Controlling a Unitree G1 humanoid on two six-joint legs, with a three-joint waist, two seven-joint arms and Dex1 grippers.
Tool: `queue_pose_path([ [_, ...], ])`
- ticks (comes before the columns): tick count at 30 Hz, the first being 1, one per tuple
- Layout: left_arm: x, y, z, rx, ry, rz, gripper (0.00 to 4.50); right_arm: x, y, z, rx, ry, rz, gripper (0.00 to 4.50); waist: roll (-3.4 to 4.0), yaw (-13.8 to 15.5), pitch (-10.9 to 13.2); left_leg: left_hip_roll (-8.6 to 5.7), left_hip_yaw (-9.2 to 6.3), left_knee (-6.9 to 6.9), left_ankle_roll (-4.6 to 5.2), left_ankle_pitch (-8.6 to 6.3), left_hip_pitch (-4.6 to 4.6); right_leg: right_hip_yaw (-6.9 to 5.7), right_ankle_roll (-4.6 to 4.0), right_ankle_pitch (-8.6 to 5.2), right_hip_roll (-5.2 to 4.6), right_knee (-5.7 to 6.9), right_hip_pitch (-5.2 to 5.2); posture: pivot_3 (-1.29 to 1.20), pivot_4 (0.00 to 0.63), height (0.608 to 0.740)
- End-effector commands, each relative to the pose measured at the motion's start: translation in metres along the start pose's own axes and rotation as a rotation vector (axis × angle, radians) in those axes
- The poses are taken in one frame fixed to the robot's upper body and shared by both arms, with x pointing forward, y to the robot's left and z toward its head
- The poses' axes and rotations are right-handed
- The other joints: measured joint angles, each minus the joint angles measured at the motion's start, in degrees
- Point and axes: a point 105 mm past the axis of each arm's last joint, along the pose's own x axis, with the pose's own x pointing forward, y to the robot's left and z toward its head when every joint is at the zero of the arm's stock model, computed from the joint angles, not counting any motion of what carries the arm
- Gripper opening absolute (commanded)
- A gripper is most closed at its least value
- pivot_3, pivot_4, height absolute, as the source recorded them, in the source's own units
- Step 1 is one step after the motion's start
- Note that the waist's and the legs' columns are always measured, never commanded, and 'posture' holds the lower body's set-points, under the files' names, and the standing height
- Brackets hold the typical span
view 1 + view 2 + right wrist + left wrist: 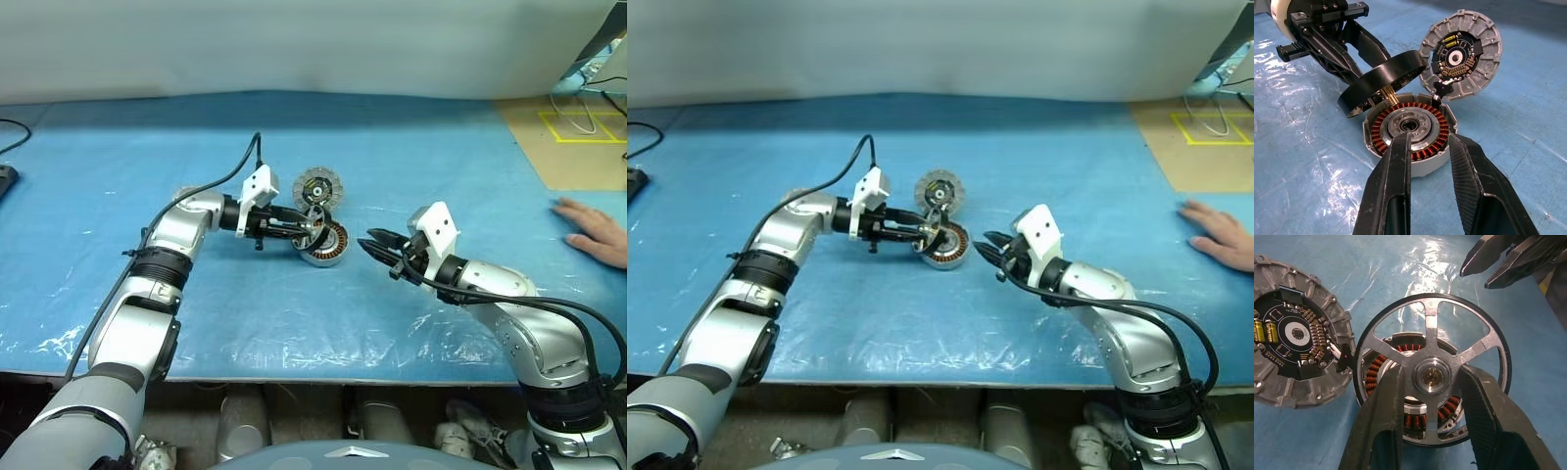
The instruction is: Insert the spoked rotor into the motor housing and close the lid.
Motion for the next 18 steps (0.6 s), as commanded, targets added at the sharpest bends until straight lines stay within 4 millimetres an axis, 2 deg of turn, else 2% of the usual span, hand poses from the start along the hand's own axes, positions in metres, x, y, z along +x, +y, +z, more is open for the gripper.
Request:
queue_pose_path([
  [1, -0.001, 0.005, 0.007, 0.011, -0.038, 0.025, 1.35, 0.001, 0.002, 0.007, -0.029, -0.03, 0.014, 1.23, 0.0, 0.0, 0.0, 0.0, 0.0, 0.01, 0.0, 0.0, 0.0, 0.0, 0.0, 0.0, 0.0, 0.01, 0.01, 0.0, 0.15, 0.74],
  [11, 0.001, 0.003, 0.012, 0.009, -0.056, -0.001, 1.35, 0.003, 0.0, 0.006, -0.034, -0.026, 0.013, 1.23, 0.0, 0.0, 0.0, 0.01, 0.0, 0.05, 0.0, 0.0, 0.0, 0.01, 0.0, 0.01, 0.0, 0.03, 0.01, 0.0, 0.15, 0.74],
  [16, 0.002, 0.009, 0.001, 0.018, 0.011, 0.044, 1.35, 0.003, 0.0, 0.006, -0.037, -0.027, 0.011, 1.23, 0.0, 0.0, 0.0, 0.01, 0.0, 0.05, 0.0, 0.0, 0.0, 0.0, 0.0, 0.01, 0.0, 0.05, 0.01, 0.0, 0.15, 0.74],
  [18, 0.002, 0.01, 0.0, 0.019, 0.017, 0.04, 2.05, 0.003, -0.001, 0.006, -0.039, -0.027, 0.009, 1.23, 0.0, 0.0, 0.0, 0.01, 0.0, 0.07, 0.01, 0.0, 0.02, 0.01, 0.0, 0.01, 0.0, 0.06, 0.01, 0.0, 0.15, 0.74],
])
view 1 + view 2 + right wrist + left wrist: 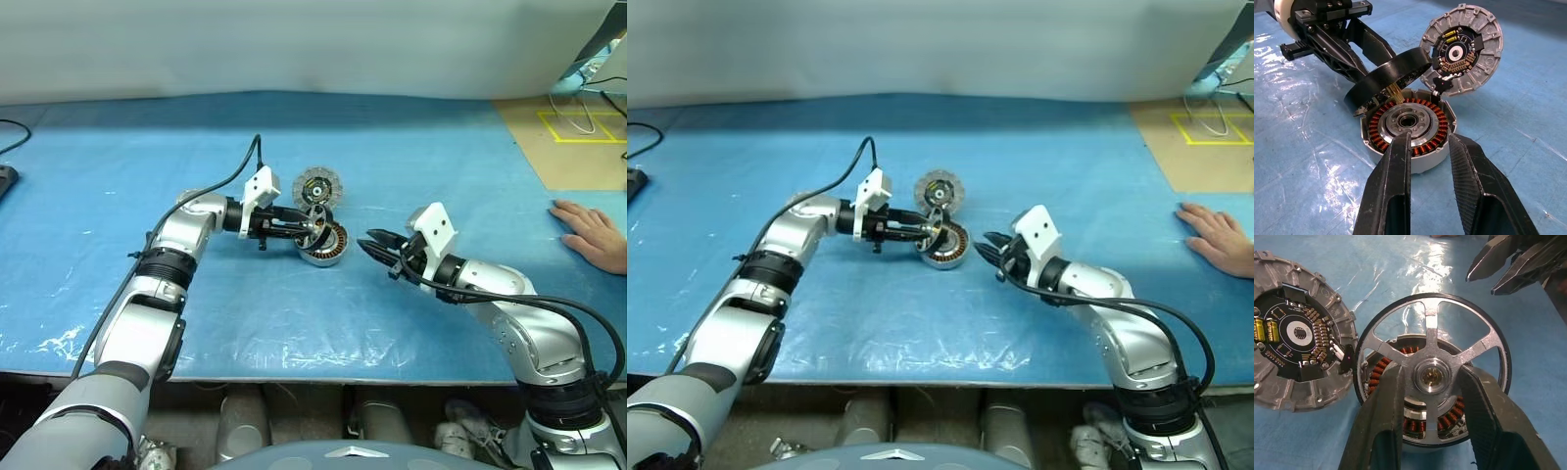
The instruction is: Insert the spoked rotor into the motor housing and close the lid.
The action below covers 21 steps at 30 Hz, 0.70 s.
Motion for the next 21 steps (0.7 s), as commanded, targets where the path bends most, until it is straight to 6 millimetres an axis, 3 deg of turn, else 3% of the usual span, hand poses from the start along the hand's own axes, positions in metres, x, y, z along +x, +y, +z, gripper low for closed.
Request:
queue_pose_path([
  [1, -0.002, 0.004, 0.004, 0.039, 0.022, 0.009, 2.34, 0.0, 0.0, 0.01, -0.031, -0.038, -0.001, 1.23, 0.0, 0.0, 0.0, 0.0, 0.0, 0.02, 0.0, 0.0, 0.0, 0.01, 0.0, 0.0, 0.0, 0.0, 0.0, 0.0, 0.15, 0.74],
  [3, -0.002, 0.005, 0.007, 0.076, 0.026, 0.019, 2.95, 0.0, -0.001, 0.01, -0.031, -0.039, -0.003, 1.23, 0.0, 0.0, 0.0, -0.01, 0.0, 0.02, 0.0, 0.0, 0.0, 0.02, 0.0, 0.0, 0.0, 0.0, 0.0, 0.0, 0.15, 0.74],
  [5, -0.002, 0.004, 0.009, 0.11, 0.024, 0.013, 2.95, -0.001, -0.001, 0.011, -0.031, -0.039, -0.002, 1.23, 0.0, 0.1, 0.0, 0.0, 0.0, 0.02, 0.0, 0.0, -0.02, 0.01, 0.0, 0.0, 0.0, 0.0, 0.0, 0.0, 0.15, 0.74],
  [13, -0.02, -0.008, 0.056, 0.082, -0.142, -0.06, 2.95, -0.002, 0.0, 0.012, -0.026, -0.047, -0.005, 1.23, 0.0, -0.1, 0.0, 0.0, -0.02, 0.0, 0.0, 0.0, -0.01, 0.0, 0.0, 0.0, 0.0, 0.02, -0.01, 0.0, 0.15, 0.74],
  [17, -0.035, -0.006, 0.059, 0.058, -0.141, -0.033, 2.95, -0.001, 0.0, 0.013, -0.026, -0.048, -0.004, 1.23, 0.0, 0.0, 0.0, 0.01, -0.01, 0.0, 0.0, 0.0, 0.02, 0.01, -0.01, -0.01, 0.0, 0.05, 0.0, 0.0, 0.15, 0.74],
  [21, -0.044, -0.002, 0.06, 0.051, -0.137, 0.003, 2.95, 0.003, -0.002, 0.026, -0.05, -0.084, 0.009, 1.23, 0.0, 0.0, 0.0, 0.0, -0.01, 0.04, 0.0, 0.0, 0.01, 0.0, -0.01, -0.01, 0.0, 0.05, 0.0, 0.0, 0.15, 0.74],
])
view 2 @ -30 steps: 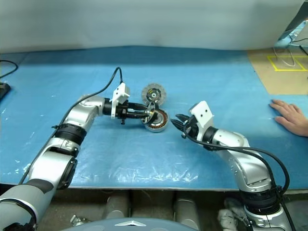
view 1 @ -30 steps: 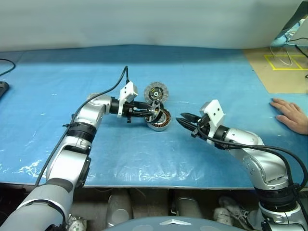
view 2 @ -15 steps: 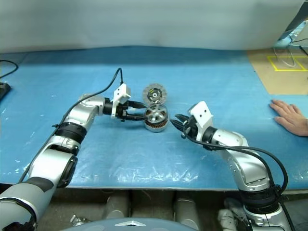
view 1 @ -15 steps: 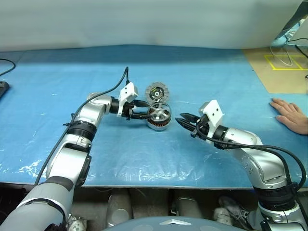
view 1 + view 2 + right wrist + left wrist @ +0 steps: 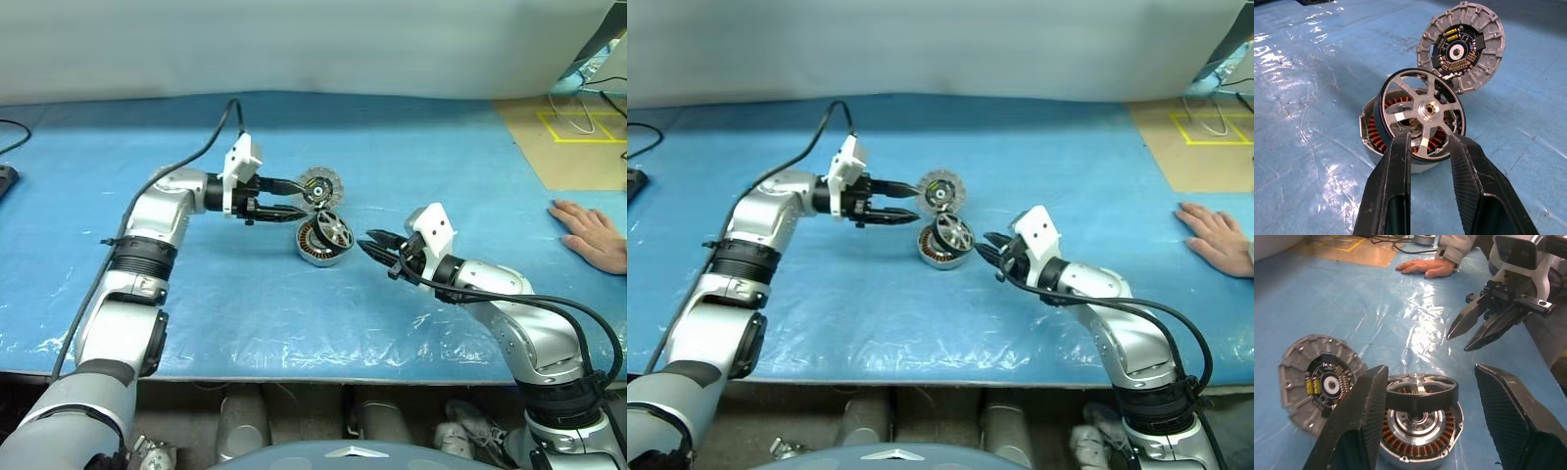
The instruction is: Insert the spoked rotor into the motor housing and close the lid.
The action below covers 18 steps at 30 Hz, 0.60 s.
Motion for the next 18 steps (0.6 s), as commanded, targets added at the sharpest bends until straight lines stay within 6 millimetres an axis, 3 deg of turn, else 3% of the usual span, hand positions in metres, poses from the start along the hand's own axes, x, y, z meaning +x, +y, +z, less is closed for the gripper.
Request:
queue_pose_path([
  [1, -0.009, 0.0, 0.005, 0.037, 0.004, 0.019, 2.95, 0.004, -0.003, 0.026, -0.063, -0.078, 0.018, 1.23, 0.0, -0.1, 0.0, 0.0, 0.0, 0.01, 0.0, 0.0, 0.0, 0.0, 0.0, 0.0, 0.0, 0.0, 0.0, 0.0, 0.15, 0.74],
  [7, -0.015, -0.006, -0.019, 0.105, 0.104, 0.025, 2.95, 0.013, -0.018, 0.034, -0.146, -0.039, 0.074, 1.23, 0.01, 0.0, 0.0, 0.02, 0.01, 0.04, 0.0, 0.0, 0.0, -0.01, -0.01, 0.0, 0.0, 0.06, 0.0, 0.0, 0.15, 0.74],
  [11, -0.017, -0.012, -0.022, 0.111, 0.081, 0.029, 2.97, 0.017, -0.028, 0.038, -0.188, -0.009, 0.123, 2.09, 0.01, 0.0, 0.0, 0.02, -0.01, 0.06, 0.0, 0.0, -0.09, -0.06, 0.0, 0.0, 0.0, 0.07, 0.0, 0.0, 0.15, 0.74],
  [18, -0.01, -0.027, -0.026, 0.083, 0.063, 0.023, 2.97, 0.029, -0.032, 0.038, -0.055, 0.02, 0.259, 2.09, 0.01, -0.2, 0.0, 0.06, 0.0, 0.2, 0.01, 0.0, -0.06, -0.02, -0.15, -0.08, 0.0, 0.32, -0.05, 0.0, 0.15, 0.74],
])
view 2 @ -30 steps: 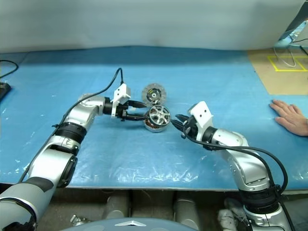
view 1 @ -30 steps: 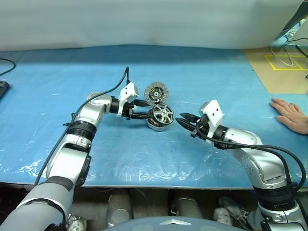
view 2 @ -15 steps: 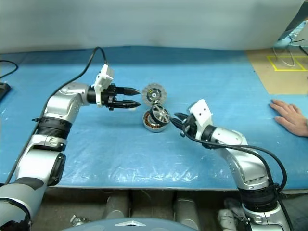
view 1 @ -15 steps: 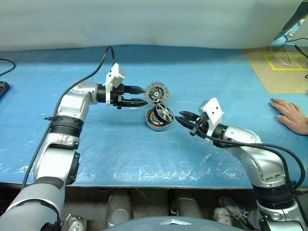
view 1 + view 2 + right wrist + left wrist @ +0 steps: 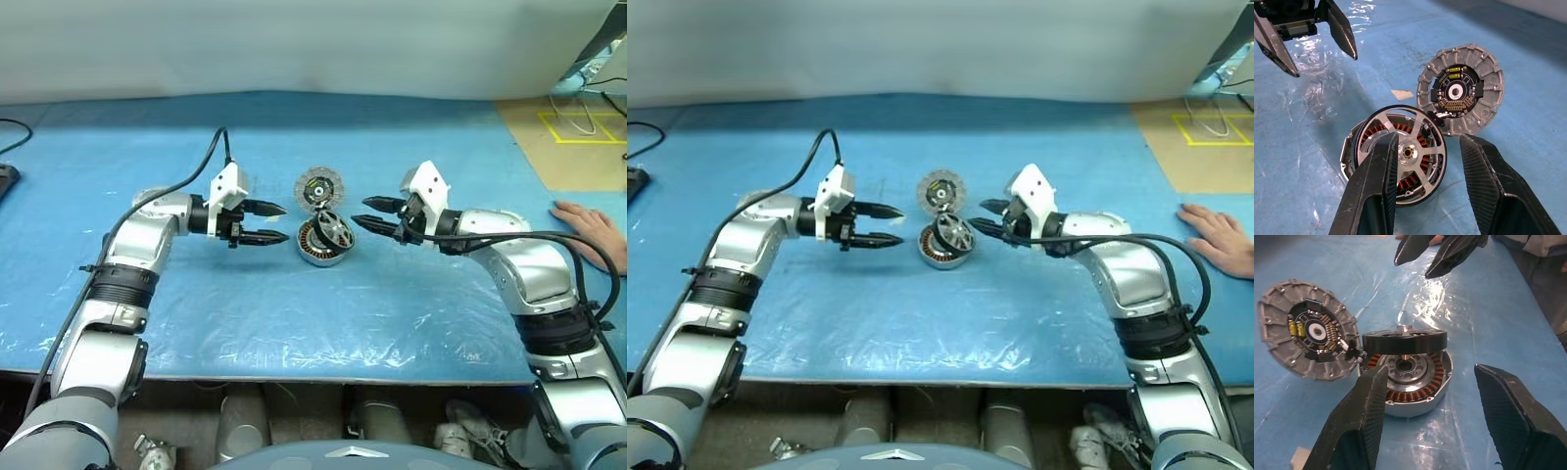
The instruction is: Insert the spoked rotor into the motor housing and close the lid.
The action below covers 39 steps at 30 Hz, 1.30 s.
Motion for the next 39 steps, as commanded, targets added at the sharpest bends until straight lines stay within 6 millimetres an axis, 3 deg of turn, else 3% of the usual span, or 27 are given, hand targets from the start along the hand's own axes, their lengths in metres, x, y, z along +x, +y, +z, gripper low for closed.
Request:
queue_pose_path([
  [1, 0.0, -0.003, 0.009, 0.03, -0.024, 0.014, 2.97, 0.006, 0.002, 0.007, 0.072, -0.027, 0.083, 2.09, 0.0, 0.0, 0.0, 0.01, 0.0, 0.06, 0.0, 0.0, 0.01, 0.01, -0.1, -0.06, 0.0, 0.09, -0.02, 0.0, 0.15, 0.74],
  [8, -0.003, -0.001, 0.011, 0.002, -0.057, 0.057, 2.97, 0.017, -0.014, -0.003, 0.289, -0.003, 0.09, 2.09, 0.0, 0.1, 0.0, 0.16, 0.01, 0.43, 0.01, 0.0, -0.01, 0.0, -0.23, -0.12, -0.01, 0.37, -0.06, 0.0, 0.15, 0.74],
  [15, -0.008, -0.006, 0.004, -0.029, -0.044, 0.077, 2.97, 0.03, -0.004, -0.022, 0.302, 0.093, 0.11, 2.09, 0.01, 0.1, 0.0, 0.25, 0.02, 0.46, 0.0, 0.0, -0.08, -0.04, -0.24, -0.12, 0.03, 0.39, -0.12, 0.0, 0.15, 0.74],
  [25, -0.008, -0.004, -0.002, -0.048, -0.027, 0.101, 2.97, 0.039, -0.013, -0.007, 0.338, 0.047, 0.1, 2.09, 0.01, 0.1, 0.0, 0.31, 0.04, 0.48, 0.0, 0.0, -0.07, -0.04, -0.28, -0.13, 0.09, 0.39, -0.13, 0.0, 0.15, 0.74],
  [29, -0.008, -0.004, -0.003, -0.048, -0.024, 0.101, 2.97, 0.038, -0.016, -0.008, 0.34, 0.047, 0.099, 0.94, 0.01, 0.1, 0.0, 0.31, 0.05, 0.48, 0.0, 0.0, -0.1, -0.05, -0.28, -0.13, 0.09, 0.39, -0.13, 0.0, 0.15, 0.74],
  [36, -0.006, -0.004, -0.005, -0.049, -0.02, 0.096, 2.97, 0.037, -0.006, -0.005, 0.355, 0.05, 0.165, 0.94, 0.01, 0.1, 0.0, 0.33, 0.05, 0.45, 0.0, 0.0, -0.1, -0.07, -0.28, -0.13, 0.1, 0.38, -0.14, 0.0, 0.15, 0.74],
  [39, -0.006, -0.003, -0.007, -0.043, -0.012, 0.096, 2.97, 0.035, -0.003, 0.0, 0.281, 0.021, 0.182, 0.94, 0.01, 0.1, 0.0, 0.34, 0.06, 0.45, 0.0, 0.0, -0.1, -0.06, -0.28, -0.13, 0.1, 0.39, -0.15, 0.0, 0.15, 0.74],
])
